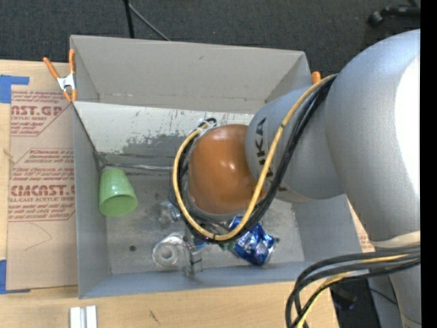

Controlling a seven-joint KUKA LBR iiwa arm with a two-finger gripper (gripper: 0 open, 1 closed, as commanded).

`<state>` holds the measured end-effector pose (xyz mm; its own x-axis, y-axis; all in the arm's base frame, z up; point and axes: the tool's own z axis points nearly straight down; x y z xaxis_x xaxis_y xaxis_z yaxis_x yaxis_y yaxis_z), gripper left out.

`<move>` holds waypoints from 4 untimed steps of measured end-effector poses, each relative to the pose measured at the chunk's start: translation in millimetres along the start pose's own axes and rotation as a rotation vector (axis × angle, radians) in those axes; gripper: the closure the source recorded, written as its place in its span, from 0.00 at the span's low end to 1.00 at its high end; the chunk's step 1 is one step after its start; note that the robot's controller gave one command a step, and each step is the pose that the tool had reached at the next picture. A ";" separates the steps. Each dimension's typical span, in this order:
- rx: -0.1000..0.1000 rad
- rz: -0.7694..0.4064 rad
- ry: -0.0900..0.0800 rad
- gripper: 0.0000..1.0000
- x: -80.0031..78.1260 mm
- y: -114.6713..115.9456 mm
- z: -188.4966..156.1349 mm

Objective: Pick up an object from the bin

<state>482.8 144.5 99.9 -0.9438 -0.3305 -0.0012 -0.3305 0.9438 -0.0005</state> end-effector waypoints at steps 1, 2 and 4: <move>-0.001 -0.092 -0.001 0.00 -16.0 23.7 -9.1; -0.001 -0.276 -0.001 0.00 -18.0 18.7 30.7; -0.002 -0.275 -0.003 1.00 -18.5 19.6 30.4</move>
Offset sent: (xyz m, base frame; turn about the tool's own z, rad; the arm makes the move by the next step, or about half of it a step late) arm 0.0072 0.0265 0.0096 -0.0907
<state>493.8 169.1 69.6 -0.8183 -0.5748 -0.0043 -0.5748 0.8183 0.0011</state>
